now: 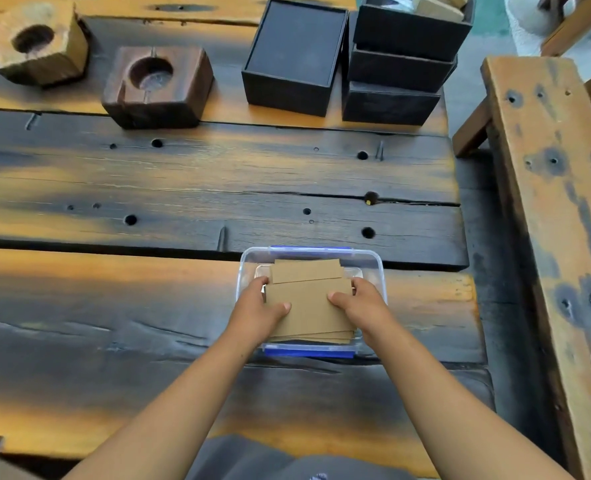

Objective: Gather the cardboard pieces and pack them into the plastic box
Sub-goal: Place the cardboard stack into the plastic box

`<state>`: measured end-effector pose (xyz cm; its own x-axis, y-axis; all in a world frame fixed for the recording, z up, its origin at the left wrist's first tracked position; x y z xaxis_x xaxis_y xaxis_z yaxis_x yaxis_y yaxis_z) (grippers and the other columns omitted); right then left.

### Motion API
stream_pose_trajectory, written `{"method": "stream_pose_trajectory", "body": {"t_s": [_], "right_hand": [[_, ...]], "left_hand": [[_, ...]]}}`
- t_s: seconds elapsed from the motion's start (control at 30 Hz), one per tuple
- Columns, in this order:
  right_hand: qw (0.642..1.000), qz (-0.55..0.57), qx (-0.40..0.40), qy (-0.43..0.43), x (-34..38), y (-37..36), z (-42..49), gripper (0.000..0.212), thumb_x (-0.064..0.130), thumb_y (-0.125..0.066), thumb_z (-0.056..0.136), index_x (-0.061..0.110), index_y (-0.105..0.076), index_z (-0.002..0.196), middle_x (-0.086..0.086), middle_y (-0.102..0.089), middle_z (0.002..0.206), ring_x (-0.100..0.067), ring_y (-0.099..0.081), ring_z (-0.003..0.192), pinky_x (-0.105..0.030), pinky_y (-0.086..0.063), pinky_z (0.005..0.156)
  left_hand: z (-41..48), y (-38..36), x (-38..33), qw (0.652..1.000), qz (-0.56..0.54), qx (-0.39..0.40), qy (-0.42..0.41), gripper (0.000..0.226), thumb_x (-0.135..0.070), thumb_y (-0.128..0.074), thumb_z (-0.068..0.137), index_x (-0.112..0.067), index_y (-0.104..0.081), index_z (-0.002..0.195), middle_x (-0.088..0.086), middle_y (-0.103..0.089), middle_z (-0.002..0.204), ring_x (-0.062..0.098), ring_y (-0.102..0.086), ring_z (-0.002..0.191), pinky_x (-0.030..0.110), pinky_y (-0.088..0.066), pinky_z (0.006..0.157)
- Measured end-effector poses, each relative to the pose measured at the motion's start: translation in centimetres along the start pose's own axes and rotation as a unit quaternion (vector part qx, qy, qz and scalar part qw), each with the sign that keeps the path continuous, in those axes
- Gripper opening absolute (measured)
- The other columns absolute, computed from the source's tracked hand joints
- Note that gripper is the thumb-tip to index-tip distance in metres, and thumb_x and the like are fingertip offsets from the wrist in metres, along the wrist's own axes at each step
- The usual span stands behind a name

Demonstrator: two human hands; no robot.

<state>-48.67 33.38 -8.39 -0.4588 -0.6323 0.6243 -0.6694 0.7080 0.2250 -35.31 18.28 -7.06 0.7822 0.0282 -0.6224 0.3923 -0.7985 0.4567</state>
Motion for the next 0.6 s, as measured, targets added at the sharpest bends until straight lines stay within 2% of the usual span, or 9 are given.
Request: {"method": "stream_pose_trajectory", "body": {"t_s": [0.1, 0.17, 0.23, 0.3, 0.37, 0.4, 0.47, 0.53, 0.6], "right_hand": [[1.0, -0.006, -0.006, -0.012, -0.2, -0.2, 0.5, 0.03, 0.017, -0.069, 0.085, 0.014, -0.058, 0.113, -0.002, -0.067, 0.099, -0.019, -0.067, 0.087, -0.036, -0.056, 0.079], [1.0, -0.015, -0.018, -0.018, -0.2, -0.3, 0.8, 0.031, 0.017, -0.069, 0.084, 0.015, -0.056, 0.113, 0.0, -0.066, 0.098, -0.02, -0.067, 0.088, -0.036, -0.055, 0.079], [0.999, -0.028, -0.029, -0.022, 0.0, -0.5, 0.7, 0.03, 0.017, -0.068, 0.084, 0.017, -0.055, 0.111, -0.004, -0.067, 0.103, -0.025, -0.066, 0.094, -0.04, -0.056, 0.086], [0.998, -0.051, -0.032, -0.02, 0.3, -0.7, 0.4, 0.027, 0.018, -0.067, 0.084, 0.02, -0.054, 0.107, -0.006, -0.066, 0.108, -0.027, -0.065, 0.099, -0.043, -0.055, 0.091], [0.997, -0.07, -0.036, -0.016, 0.5, -0.6, -0.1, 0.027, 0.018, -0.066, 0.084, 0.019, -0.053, 0.108, -0.006, -0.064, 0.109, -0.026, -0.062, 0.097, -0.037, -0.053, 0.085], [0.996, -0.078, -0.04, -0.01, 0.6, -0.4, -0.4, 0.03, 0.018, -0.065, 0.085, 0.017, -0.053, 0.113, -0.005, -0.061, 0.108, -0.024, -0.059, 0.094, -0.033, -0.049, 0.08], [0.996, -0.08, -0.045, 0.001, 0.8, 0.1, -1.3, 0.04, 0.018, -0.063, 0.086, 0.013, -0.051, 0.124, -0.002, -0.055, 0.106, -0.021, -0.055, 0.09, -0.031, -0.044, 0.076], [0.998, -0.05, -0.04, 0.014, 0.8, 0.6, -2.3, 0.038, 0.018, -0.064, 0.087, 0.016, -0.05, 0.122, 0.0, -0.055, 0.108, -0.016, -0.057, 0.083, -0.031, -0.048, 0.068], [0.999, -0.028, -0.037, 0.027, 0.9, 1.1, -3.6, 0.037, 0.019, -0.064, 0.087, 0.02, -0.049, 0.121, 0.0, -0.052, 0.112, -0.013, -0.058, 0.085, -0.028, -0.047, 0.065]], "left_hand": [[0.7, -0.5, 0.4, 1.0, 0.013, 0.006, 0.003, 0.059, -0.022, -0.074, 0.08, -0.022, -0.049, 0.133, -0.017, -0.055, 0.086, 0.003, -0.056, 0.077, 0.02, -0.042, 0.067], [1.0, -0.8, 0.4, 0.999, 0.032, 0.013, 0.003, 0.059, -0.024, -0.073, 0.08, -0.022, -0.048, 0.134, -0.008, -0.061, 0.098, 0.013, -0.059, 0.087, 0.023, -0.044, 0.073], [1.1, -1.0, 0.4, 0.999, 0.046, 0.018, 0.004, 0.057, -0.024, -0.071, 0.081, -0.021, -0.048, 0.133, -0.001, -0.064, 0.11, 0.018, -0.062, 0.096, 0.029, -0.049, 0.08], [0.8, -1.1, 0.1, 0.998, 0.053, 0.017, 0.003, 0.052, -0.021, -0.069, 0.081, -0.019, -0.052, 0.13, 0.003, -0.066, 0.113, 0.021, -0.064, 0.097, 0.031, -0.053, 0.084], [0.4, -0.8, -0.2, 0.998, 0.061, 0.001, -0.002, 0.047, -0.018, -0.067, 0.082, -0.017, -0.055, 0.128, -0.003, -0.064, 0.095, 0.013, -0.062, 0.082, 0.024, -0.05, 0.069], [0.0, -0.6, -0.4, 0.998, 0.065, -0.011, -0.008, 0.045, -0.017, -0.066, 0.082, -0.017, -0.056, 0.126, -0.009, -0.06, 0.084, 0.006, -0.058, 0.073, 0.019, -0.044, 0.059], [-0.8, -0.1, -0.9, 0.997, 0.065, -0.026, -0.016, 0.042, -0.016, -0.065, 0.083, -0.018, -0.057, 0.125, -0.014, -0.053, 0.076, 0.0, -0.051, 0.067, 0.015, -0.035, 0.053], [-1.9, 0.4, -1.4, 0.998, 0.052, -0.035, -0.025, 0.041, -0.016, -0.065, 0.084, -0.017, -0.057, 0.124, -0.009, -0.06, 0.087, 0.006, -0.055, 0.074, 0.019, -0.039, 0.059], [-3.1, 0.9, -2.1, 0.997, 0.046, -0.047, -0.046, 0.041, -0.018, -0.067, 0.084, -0.016, -0.058, 0.124, -0.001, -0.063, 0.108, 0.014, -0.058, 0.09, 0.024, -0.043, 0.076]]}}
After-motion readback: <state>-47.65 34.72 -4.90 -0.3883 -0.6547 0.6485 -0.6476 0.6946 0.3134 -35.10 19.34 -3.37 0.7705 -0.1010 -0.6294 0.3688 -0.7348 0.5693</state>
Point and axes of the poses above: each hand's wrist, its own z-axis towards the middle knuckle, its own y-axis out of the back of the hand, x = y × z, the point moved 3 cm from there along z, towards the middle knuckle
